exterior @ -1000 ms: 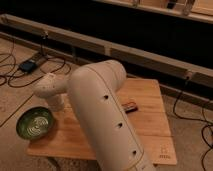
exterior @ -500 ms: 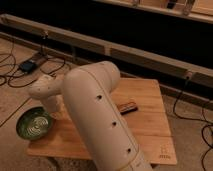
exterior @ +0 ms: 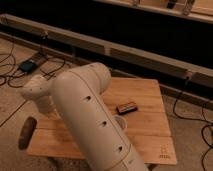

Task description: Push the ceramic bowl across the table

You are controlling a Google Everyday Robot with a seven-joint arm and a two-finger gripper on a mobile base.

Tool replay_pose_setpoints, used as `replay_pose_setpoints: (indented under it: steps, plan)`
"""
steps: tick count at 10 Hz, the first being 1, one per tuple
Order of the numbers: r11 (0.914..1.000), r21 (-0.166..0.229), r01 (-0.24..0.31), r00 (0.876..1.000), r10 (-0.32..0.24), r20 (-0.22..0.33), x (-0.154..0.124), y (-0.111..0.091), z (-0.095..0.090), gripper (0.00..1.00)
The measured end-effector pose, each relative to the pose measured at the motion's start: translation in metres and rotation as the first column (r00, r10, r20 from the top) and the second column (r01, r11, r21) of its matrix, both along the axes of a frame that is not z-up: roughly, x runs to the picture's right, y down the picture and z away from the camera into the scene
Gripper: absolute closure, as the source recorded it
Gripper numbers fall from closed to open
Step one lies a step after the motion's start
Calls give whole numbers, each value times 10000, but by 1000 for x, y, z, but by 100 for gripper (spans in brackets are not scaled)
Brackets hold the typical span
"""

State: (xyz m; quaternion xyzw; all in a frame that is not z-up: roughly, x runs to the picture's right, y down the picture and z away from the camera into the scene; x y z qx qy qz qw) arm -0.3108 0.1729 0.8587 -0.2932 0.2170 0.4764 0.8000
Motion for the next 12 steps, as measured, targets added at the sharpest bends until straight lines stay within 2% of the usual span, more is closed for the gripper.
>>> replay_pose_setpoints:
  steps: [2, 4, 5, 6, 8, 9, 10, 12]
  plan:
    - [10000, 45, -53, 10000, 53, -53, 2, -2, 1, 100]
    - [9989, 359, -290, 9995, 287, 87, 6, -6, 1, 99]
    - [9954, 775, -565, 9978, 536, 397, 11, -8, -1, 92]
    - [9909, 1167, -668, 9966, 607, 549, 13, -11, 2, 80]
    - [9928, 1007, -650, 9969, 601, 514, -1, -15, 5, 64]
    - [9938, 948, -579, 9974, 534, 486, -16, -23, 10, 52]
    - [9933, 1025, -532, 9975, 481, 522, -32, -34, 16, 40]
    - [9856, 1549, -682, 9941, 540, 936, -58, -52, 16, 22]
